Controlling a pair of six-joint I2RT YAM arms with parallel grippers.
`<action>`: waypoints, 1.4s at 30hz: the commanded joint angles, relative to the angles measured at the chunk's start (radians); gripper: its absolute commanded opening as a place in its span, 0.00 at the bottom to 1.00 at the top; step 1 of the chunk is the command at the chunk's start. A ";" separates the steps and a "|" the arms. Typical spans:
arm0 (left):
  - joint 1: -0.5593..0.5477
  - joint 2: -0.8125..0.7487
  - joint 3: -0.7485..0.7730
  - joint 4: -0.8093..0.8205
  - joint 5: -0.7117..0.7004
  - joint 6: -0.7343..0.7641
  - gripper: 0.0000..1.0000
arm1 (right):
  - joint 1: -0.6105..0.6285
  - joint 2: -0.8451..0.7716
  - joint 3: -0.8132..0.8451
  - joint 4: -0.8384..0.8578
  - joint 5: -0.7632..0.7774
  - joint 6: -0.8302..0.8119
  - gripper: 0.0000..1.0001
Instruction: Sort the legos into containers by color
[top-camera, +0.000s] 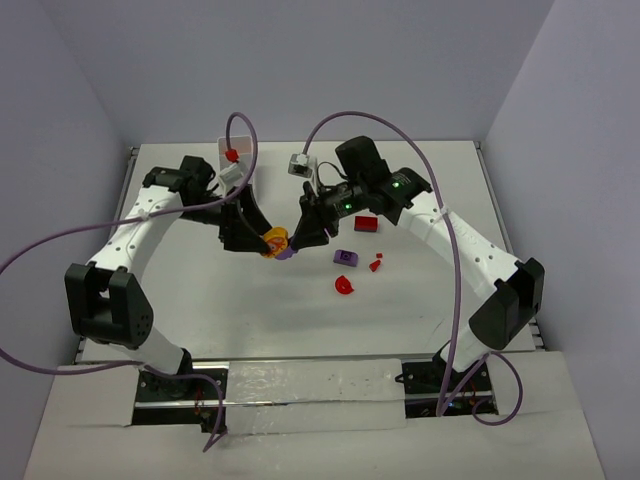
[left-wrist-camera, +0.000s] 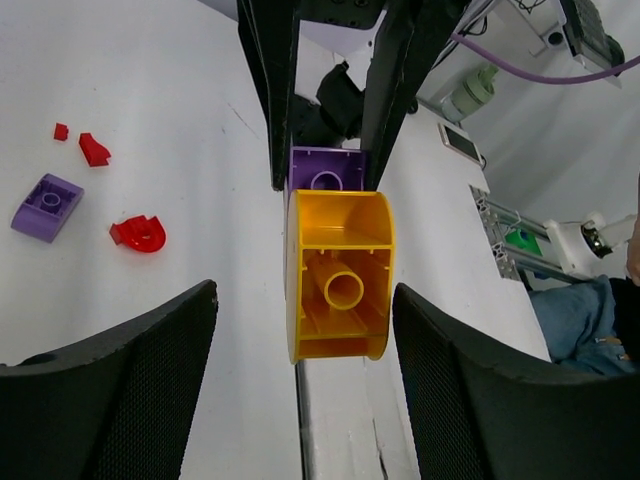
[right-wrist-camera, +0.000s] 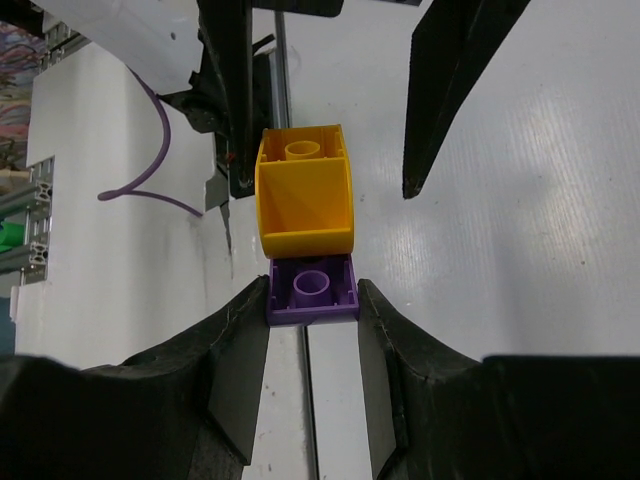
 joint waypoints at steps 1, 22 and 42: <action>-0.049 -0.110 -0.067 0.305 -0.065 -0.242 0.74 | 0.014 0.014 0.055 0.000 0.004 -0.001 0.00; -0.112 -0.263 -0.224 0.767 -0.181 -0.681 0.33 | 0.023 0.001 0.024 -0.058 0.046 -0.050 0.00; -0.114 -0.274 -0.234 0.813 -0.164 -0.729 0.00 | 0.026 0.021 0.047 -0.083 0.008 -0.028 0.69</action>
